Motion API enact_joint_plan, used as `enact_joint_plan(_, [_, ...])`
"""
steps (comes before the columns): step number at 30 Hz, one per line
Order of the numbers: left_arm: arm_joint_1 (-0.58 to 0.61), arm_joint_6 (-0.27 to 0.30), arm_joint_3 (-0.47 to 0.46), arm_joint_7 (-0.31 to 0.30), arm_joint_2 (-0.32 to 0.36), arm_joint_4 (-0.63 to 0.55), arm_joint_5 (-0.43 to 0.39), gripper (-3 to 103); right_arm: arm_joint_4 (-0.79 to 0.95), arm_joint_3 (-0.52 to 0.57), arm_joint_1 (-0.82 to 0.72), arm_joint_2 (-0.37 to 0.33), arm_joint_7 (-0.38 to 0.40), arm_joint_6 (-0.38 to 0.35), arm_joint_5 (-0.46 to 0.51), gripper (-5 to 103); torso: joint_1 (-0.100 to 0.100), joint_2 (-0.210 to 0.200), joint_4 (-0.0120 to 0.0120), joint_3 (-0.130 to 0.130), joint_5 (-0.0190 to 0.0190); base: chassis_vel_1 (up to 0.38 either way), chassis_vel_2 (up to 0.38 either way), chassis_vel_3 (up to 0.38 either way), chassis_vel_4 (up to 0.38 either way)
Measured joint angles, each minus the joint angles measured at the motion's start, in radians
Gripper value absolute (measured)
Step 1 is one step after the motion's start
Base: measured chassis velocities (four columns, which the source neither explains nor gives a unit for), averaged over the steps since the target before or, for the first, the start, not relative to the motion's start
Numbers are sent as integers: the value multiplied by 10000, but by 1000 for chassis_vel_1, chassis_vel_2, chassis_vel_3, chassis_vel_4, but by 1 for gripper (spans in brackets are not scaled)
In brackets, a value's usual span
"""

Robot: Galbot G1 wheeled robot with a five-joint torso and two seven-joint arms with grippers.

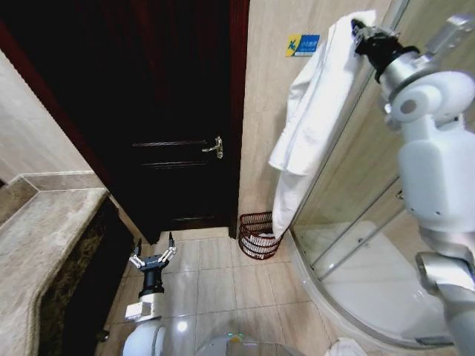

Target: Discard the used towel into the hamper.

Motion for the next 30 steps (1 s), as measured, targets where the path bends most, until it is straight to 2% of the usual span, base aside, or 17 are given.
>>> enact_joint_plan(7, [1, -43, 73, 3, 2, -62, 76, 100, -487, -293, 184, 527, 0, 161, -440, 5, 0, 0, 1, 0, -3, 0, 0, 0, 0])
enact_joint_plan(13, [151, -118, 109, 35, 4, -73, 359, 100, -354, -216, -554, 583, -107, 285, -759, 5, -33, -70, 3, -38, 1, 0, 0, 0, 0])
enact_joint_plan(17, [271, -162, 114, 16, 7, -150, 449, 100, 202, 13, -1324, 468, -123, 260, -763, 5, -166, -371, 1, -199, -1, 0, 0, 0, 0])
enact_joint_plan(27, [307, -250, 180, -11, 9, -107, 628, 100, 302, 114, -1669, 475, -76, 186, -809, 5, -430, -939, 3, -506, -2, 0, 0, 0, 0])
enact_joint_plan(30, [307, -301, 182, -26, 8, -27, 647, 100, 385, 193, -2002, 501, -66, 190, -832, 5, -557, -1217, 3, -652, 0, 0, 0, 0, 0])
